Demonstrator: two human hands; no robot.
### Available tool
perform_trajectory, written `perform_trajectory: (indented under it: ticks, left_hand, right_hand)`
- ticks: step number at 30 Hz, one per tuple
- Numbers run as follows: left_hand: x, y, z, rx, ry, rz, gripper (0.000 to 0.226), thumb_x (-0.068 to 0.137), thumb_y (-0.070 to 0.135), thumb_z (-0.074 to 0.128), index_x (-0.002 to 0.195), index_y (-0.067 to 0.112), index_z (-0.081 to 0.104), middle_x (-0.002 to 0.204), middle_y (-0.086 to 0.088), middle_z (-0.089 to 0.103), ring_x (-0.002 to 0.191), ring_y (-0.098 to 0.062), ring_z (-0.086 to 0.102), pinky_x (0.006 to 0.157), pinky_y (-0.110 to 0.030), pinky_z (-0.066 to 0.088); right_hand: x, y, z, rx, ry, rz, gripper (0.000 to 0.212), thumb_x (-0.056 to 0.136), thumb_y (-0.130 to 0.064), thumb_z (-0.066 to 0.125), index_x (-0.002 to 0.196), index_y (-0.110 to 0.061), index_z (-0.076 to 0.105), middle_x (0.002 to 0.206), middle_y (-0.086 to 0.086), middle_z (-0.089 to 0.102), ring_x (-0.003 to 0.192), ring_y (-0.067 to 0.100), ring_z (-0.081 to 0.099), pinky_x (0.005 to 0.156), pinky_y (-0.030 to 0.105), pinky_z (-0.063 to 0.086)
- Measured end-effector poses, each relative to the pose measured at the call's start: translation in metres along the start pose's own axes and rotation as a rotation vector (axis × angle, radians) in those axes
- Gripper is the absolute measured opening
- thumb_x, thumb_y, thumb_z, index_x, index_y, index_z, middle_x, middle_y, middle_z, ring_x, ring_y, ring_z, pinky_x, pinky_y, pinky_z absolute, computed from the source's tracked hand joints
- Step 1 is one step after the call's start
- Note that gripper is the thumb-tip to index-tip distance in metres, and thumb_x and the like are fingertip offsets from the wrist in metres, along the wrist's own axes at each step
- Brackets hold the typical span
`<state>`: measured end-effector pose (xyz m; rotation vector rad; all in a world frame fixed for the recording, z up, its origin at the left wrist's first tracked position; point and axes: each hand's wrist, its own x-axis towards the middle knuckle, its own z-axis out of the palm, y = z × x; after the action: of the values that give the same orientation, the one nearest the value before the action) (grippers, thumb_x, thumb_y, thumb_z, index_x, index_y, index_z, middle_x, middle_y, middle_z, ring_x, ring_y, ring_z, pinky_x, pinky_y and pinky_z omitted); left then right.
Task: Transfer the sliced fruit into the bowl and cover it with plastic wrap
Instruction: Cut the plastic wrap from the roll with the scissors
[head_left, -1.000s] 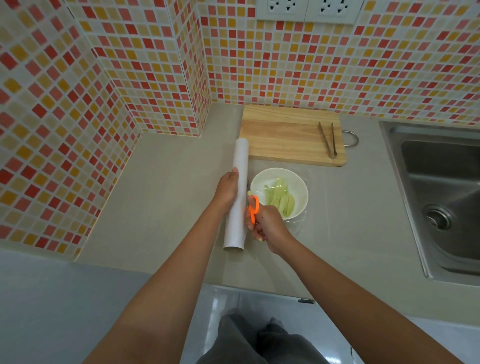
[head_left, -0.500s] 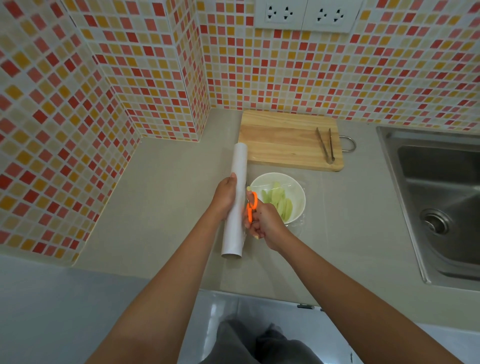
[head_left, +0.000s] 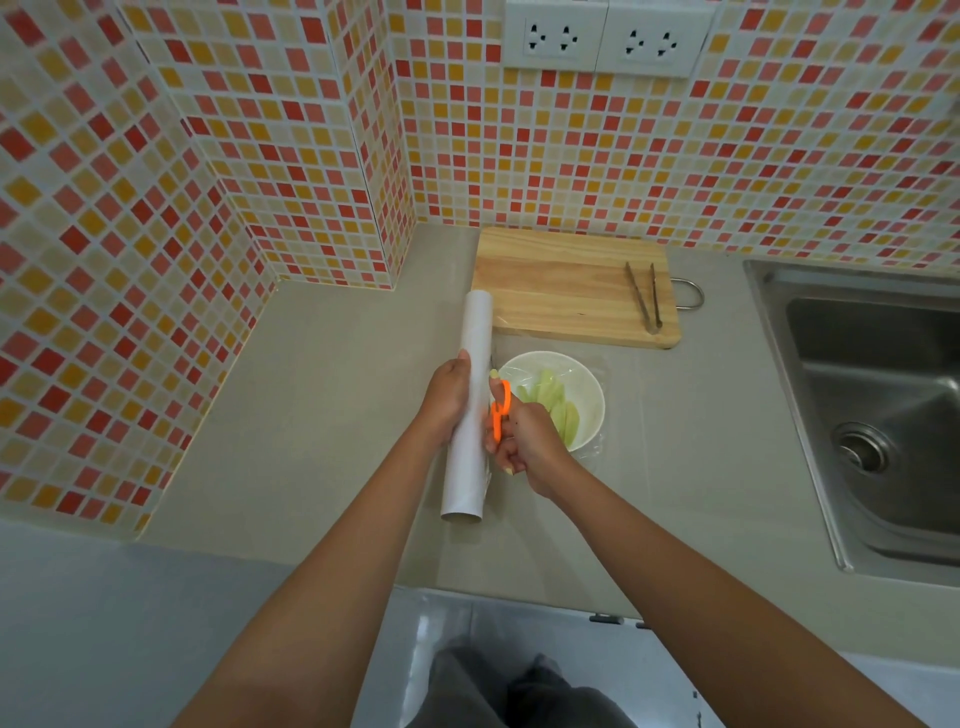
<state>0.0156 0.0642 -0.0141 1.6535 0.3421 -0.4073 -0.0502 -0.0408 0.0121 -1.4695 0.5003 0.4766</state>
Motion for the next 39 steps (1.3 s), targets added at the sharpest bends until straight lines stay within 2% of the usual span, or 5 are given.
perform_trajectory:
  ticks: [13, 25, 29, 33, 39]
  left_hand:
    - [-0.006, 0.004, -0.002, -0.003, -0.005, 0.007, 0.056, 0.104, 0.034, 0.025, 0.114, -0.014, 0.053, 0.09, -0.026, 0.053, 0.082, -0.033, 0.051, 0.079, -0.042, 0.043]
    - [-0.008, -0.002, -0.003, -0.006, -0.006, 0.006, 0.046, 0.104, 0.034, 0.025, 0.1, 0.002, 0.057, 0.089, -0.025, 0.052, 0.082, -0.028, 0.05, 0.078, -0.036, 0.04]
    - [-0.007, -0.004, -0.004, 0.001, -0.006, 0.006, 0.05, 0.104, 0.033, 0.025, 0.102, -0.005, 0.058, 0.091, -0.024, 0.054, 0.084, -0.027, 0.051, 0.079, -0.036, 0.04]
    - [-0.006, -0.004, -0.004, -0.018, 0.002, 0.009, 0.04, 0.104, 0.032, 0.026, 0.099, 0.006, 0.056, 0.091, -0.02, 0.056, 0.083, -0.024, 0.051, 0.077, -0.034, 0.04]
    - [-0.006, -0.007, -0.002, -0.027, -0.006, 0.025, 0.04, 0.104, 0.03, 0.027, 0.099, 0.004, 0.057, 0.092, -0.02, 0.056, 0.084, -0.024, 0.05, 0.078, -0.034, 0.039]
  right_hand:
    - [0.012, -0.011, -0.003, -0.004, 0.01, -0.021, 0.056, 0.088, -0.058, 0.049, 0.06, -0.01, 0.049, 0.05, 0.009, 0.05, 0.028, 0.016, 0.032, 0.032, 0.016, 0.02]
    - [0.02, -0.017, -0.007, 0.021, 0.007, -0.016, 0.057, 0.087, -0.062, 0.049, 0.06, -0.011, 0.051, 0.05, 0.007, 0.051, 0.027, 0.015, 0.032, 0.031, 0.015, 0.019]
    - [0.024, -0.019, -0.008, 0.023, 0.013, -0.038, 0.054, 0.089, -0.057, 0.05, 0.06, -0.011, 0.05, 0.052, 0.009, 0.05, 0.027, 0.016, 0.032, 0.032, 0.015, 0.02]
    - [0.028, -0.023, -0.01, 0.046, 0.015, -0.051, 0.053, 0.088, -0.056, 0.053, 0.06, -0.011, 0.051, 0.05, 0.008, 0.051, 0.027, 0.015, 0.032, 0.031, 0.014, 0.021]
    - [0.033, -0.03, -0.013, 0.057, -0.005, -0.031, 0.055, 0.086, -0.059, 0.052, 0.06, -0.011, 0.051, 0.049, 0.007, 0.05, 0.026, 0.015, 0.032, 0.03, 0.014, 0.021]
